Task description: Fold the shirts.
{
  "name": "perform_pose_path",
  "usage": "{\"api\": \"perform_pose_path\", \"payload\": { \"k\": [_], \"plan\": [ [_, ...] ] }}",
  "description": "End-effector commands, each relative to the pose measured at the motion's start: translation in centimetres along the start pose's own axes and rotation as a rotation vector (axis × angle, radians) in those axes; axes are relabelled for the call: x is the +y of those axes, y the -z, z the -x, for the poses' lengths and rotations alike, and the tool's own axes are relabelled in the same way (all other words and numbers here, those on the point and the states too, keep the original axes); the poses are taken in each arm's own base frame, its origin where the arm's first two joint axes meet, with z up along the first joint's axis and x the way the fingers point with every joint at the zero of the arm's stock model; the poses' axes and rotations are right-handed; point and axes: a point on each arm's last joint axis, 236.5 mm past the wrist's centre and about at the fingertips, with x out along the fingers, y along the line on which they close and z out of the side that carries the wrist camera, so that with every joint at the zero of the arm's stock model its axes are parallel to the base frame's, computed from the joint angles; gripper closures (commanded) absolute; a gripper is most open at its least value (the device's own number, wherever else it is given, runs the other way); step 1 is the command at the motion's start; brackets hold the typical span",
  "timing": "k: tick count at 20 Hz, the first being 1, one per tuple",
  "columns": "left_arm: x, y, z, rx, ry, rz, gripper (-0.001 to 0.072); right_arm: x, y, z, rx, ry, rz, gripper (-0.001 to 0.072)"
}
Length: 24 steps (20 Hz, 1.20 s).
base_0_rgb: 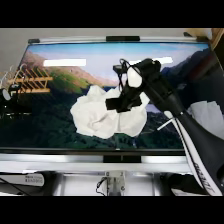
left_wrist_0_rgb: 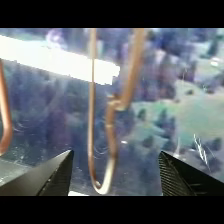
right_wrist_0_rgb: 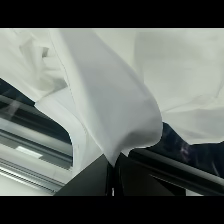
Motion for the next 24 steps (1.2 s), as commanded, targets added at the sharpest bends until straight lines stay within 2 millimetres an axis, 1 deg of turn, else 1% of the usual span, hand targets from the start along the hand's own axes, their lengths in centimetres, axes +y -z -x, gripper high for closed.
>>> {"api": "perform_pose_path", "payload": {
  "k": [1, 3, 4, 5, 6, 7, 8, 9, 10, 11, 13, 14, 15, 18, 20, 22, 24],
  "plan": [
    [1.1, 0.6, -0.8, 0.012, 0.001, 0.036, 0.0100, 0.0, 0.0, 0.0, 0.001, 0.001, -0.002, 0.0647],
    [1.4, 0.7, -1.3, 0.015, 0.004, 0.047, 0.0102, 0.0, 0.0, 0.0, 0.000, 0.001, -0.002, 0.0647],
    [1.3, 0.6, -1.5, 0.014, 0.005, 0.045, 0.0142, 0.0, 0.0, 0.0, -0.001, 0.002, -0.002, 0.0647],
    [1.3, 0.6, -1.5, 0.013, 0.004, 0.043, 0.0219, -0.1, 0.0, 0.0, -0.002, 0.003, -0.002, 0.0646],
    [1.3, 0.6, -1.8, 0.016, 0.006, 0.026, 0.0241, -0.1, 0.0, 0.0, -0.002, 0.003, -0.002, 0.0647],
    [1.2, 0.8, -2.0, 0.024, 0.009, 0.018, 0.0291, -0.1, 0.0, 0.0, -0.001, 0.003, -0.002, 0.0647],
    [1.0, 0.9, -2.3, 0.033, 0.015, 0.018, 0.0325, -0.1, 0.0, 0.0, -0.002, 0.003, -0.002, 0.0647],
    [0.7, 1.1, -2.6, 0.044, 0.025, 0.020, 0.0335, -0.1, 0.0, 0.0, -0.002, 0.003, -0.002, 0.0647],
    [0.5, 1.3, -2.9, 0.052, 0.032, 0.019, 0.0381, -0.1, 0.0, 0.0, -0.002, 0.003, -0.002, 0.0647],
    [0.4, 1.4, -3.1, 0.057, 0.036, 0.012, 0.0388, -0.1, 0.0, 0.0, -0.002, 0.003, -0.002, 0.0647],
    [0.4, 1.4, -3.3, 0.061, 0.037, 0.011, 0.0508, -0.1, 0.0, 0.0, -0.001, 0.003, -0.002, 0.0647],
    [0.4, 1.4, -3.4, 0.059, 0.037, 0.011, 0.0592, -0.1, 0.0, 0.0, -0.001, 0.003, -0.002, 0.0646],
    [0.4, 1.3, -3.4, 0.054, 0.035, 0.011, 0.0656, -0.1, 0.0, 0.0, -0.001, 0.004, -0.001, 0.0647],
    [0.6, 0.7, -2.8, 0.037, 0.030, 0.003, 0.0660, -0.1, 0.0, 0.0, -0.002, 0.005, -0.001, 0.0647],
    [0.4, 0.0, -1.7, 0.008, 0.022, -0.005, 0.0662, -0.2, 0.0, 0.0, -0.002, 0.006, 0.002, 0.0646],
    [0.2, -1.1, 0.3, -0.041, 0.009, -0.019, 0.0663, -0.2, 0.0, 0.0, -0.001, 0.006, 0.002, 0.0646],
    [-0.4, -2.3, 3.1, -0.112, 0.013, 0.021, 0.0663, -0.4, 0.4, 0.1, 0.014, 0.015, 0.009, 0.0647]
  ]
}}
